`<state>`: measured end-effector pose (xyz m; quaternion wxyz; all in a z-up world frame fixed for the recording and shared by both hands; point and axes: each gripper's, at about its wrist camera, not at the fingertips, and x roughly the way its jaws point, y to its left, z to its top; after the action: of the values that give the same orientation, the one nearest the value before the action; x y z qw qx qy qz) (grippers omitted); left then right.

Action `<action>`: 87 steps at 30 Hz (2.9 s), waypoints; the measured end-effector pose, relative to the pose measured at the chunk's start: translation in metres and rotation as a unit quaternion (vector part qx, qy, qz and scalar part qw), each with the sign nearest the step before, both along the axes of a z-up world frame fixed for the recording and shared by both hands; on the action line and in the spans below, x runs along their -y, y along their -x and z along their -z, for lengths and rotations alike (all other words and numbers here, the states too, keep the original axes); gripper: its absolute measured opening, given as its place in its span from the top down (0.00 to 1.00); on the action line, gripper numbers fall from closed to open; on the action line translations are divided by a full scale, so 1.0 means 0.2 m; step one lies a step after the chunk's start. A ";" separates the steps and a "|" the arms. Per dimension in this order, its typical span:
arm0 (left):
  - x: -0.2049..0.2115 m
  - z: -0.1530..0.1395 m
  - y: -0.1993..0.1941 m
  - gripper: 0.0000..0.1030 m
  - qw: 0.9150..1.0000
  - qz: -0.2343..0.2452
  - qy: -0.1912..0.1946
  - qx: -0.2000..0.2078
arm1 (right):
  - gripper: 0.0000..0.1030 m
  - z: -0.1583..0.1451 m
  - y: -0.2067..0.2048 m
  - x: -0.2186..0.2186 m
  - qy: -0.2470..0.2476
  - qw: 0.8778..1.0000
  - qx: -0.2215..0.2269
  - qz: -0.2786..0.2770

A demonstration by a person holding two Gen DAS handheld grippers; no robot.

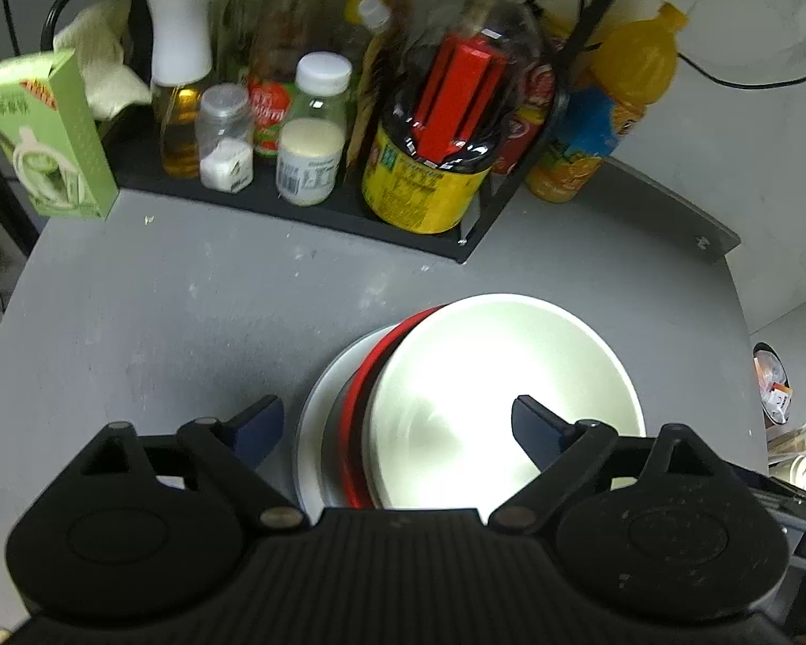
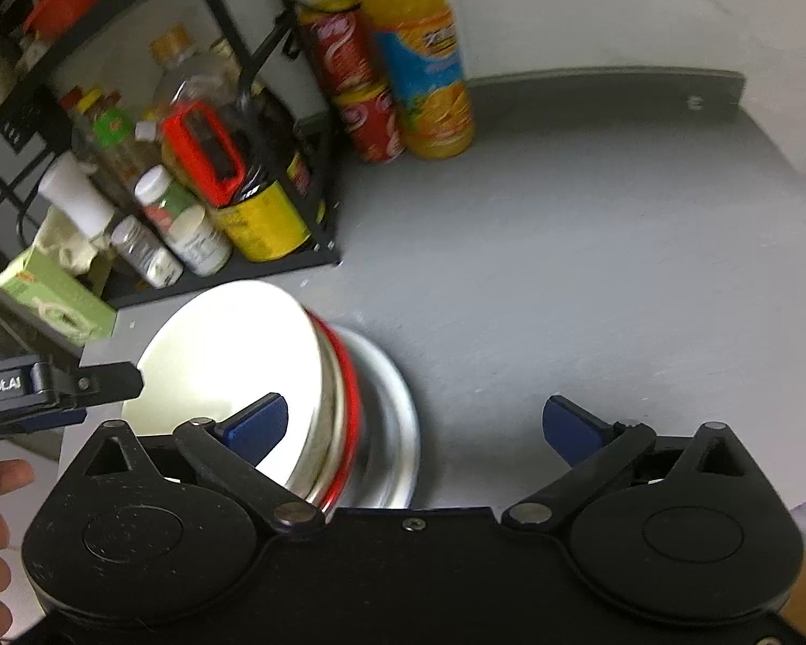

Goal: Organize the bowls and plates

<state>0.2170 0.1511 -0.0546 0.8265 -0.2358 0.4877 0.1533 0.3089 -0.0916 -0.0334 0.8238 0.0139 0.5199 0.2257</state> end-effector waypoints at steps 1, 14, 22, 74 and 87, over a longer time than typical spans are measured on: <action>0.01 -0.01 0.00 0.10 1.000 0.001 -0.003 0.004 | 0.00 -0.01 0.00 0.02 -0.001 1.000 0.003 0.005; 0.19 -0.18 0.22 0.07 0.998 0.022 -0.044 0.044 | 0.00 -0.14 0.34 0.21 0.002 0.998 0.057 0.020; 0.31 -0.28 0.47 0.07 0.995 0.052 -0.058 0.065 | 0.00 -0.27 0.63 0.34 0.005 0.995 0.087 0.046; 0.77 -0.60 1.39 0.01 0.971 0.132 -0.094 0.175 | 0.00 -0.55 1.45 0.68 0.000 0.974 0.206 0.094; 0.77 -0.62 1.43 0.01 0.970 0.131 -0.101 0.177 | 0.00 -0.62 1.48 0.67 -0.012 0.973 0.214 0.088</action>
<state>-0.0689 -0.0031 0.0699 0.9322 -0.1089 0.3420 0.0479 0.0129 -0.2250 0.0915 0.9324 0.0204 0.3252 0.1564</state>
